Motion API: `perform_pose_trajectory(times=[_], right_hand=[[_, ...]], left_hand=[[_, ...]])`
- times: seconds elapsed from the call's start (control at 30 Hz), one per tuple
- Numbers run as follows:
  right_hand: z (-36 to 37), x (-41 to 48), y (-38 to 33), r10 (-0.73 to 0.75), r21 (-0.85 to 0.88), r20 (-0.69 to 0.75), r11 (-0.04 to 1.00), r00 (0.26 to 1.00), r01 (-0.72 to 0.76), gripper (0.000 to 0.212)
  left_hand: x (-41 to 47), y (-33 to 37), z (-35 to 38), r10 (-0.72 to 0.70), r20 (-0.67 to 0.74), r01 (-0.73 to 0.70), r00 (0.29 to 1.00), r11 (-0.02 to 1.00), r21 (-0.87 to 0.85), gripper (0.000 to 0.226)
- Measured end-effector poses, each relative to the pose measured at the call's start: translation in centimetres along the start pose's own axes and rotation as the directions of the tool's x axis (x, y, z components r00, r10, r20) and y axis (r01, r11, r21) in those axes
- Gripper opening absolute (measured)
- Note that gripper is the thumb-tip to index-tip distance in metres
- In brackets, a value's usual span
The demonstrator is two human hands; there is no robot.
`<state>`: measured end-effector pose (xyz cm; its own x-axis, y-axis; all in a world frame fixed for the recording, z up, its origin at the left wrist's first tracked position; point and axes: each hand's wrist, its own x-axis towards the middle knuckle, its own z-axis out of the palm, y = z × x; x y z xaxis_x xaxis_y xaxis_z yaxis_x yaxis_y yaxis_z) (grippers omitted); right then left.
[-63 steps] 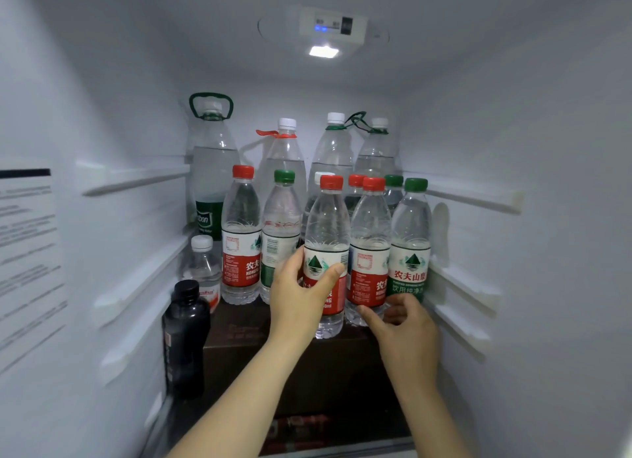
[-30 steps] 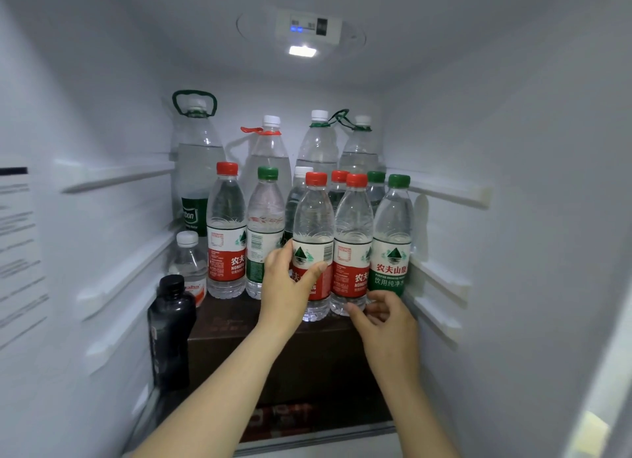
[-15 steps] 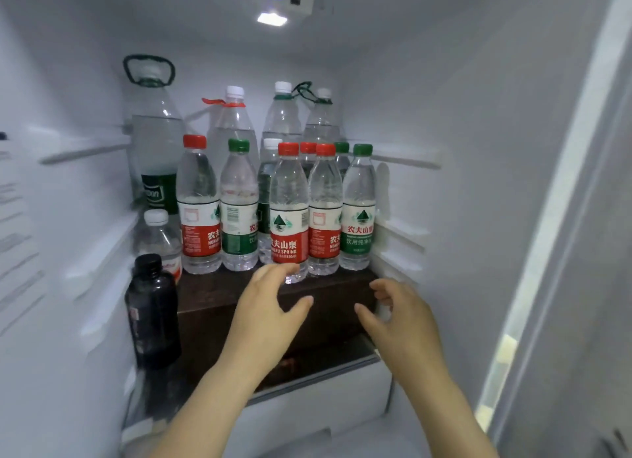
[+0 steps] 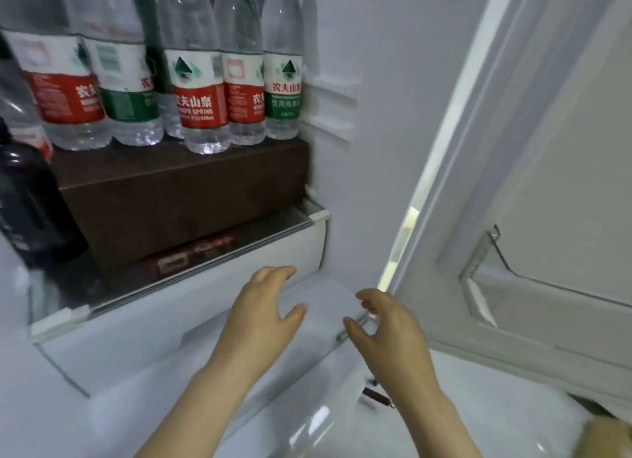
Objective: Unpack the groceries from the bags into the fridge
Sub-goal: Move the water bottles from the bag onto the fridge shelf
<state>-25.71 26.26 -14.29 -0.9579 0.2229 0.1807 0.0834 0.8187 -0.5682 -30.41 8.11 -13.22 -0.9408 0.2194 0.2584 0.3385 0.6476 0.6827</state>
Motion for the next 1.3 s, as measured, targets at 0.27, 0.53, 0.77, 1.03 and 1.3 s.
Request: perform_pose_trajectory(times=[0.27,0.53,0.77,1.03,1.3], right_hand=[[-0.9,-5.5,7.3,0.25,-0.045,0.032,0.968,0.968,-0.248,0.042],[-5.6,-11.4,15.9,0.461,-0.046,-0.068,0.885,0.885,-0.464,0.039],[-9.3,-18.1,22.0,0.648,0.033,-0.17,0.757,0.742,-0.653,0.041],[-11.6,-24.1,25.1,0.801,0.126,-0.292,0.573,0.522,-0.81,0.044],[-12.2,-27.9,23.9,0.884,0.272,-0.434,0.314,0.176,-0.909,0.042]], left_hand=[[-3.2,2.0,7.8,-0.005,0.263,0.017,0.965,0.999,-0.043,0.049],[-5.5,8.1,16.5,0.101,0.475,-0.076,0.874,0.995,-0.071,0.047],[-8.6,13.8,22.9,0.232,0.655,-0.197,0.719,0.972,-0.128,0.048],[-10.4,18.9,28.1,0.382,0.78,-0.357,0.496,0.908,-0.218,0.047],[-10.3,24.0,31.7,0.562,0.81,-0.487,0.167,0.762,-0.428,0.048]])
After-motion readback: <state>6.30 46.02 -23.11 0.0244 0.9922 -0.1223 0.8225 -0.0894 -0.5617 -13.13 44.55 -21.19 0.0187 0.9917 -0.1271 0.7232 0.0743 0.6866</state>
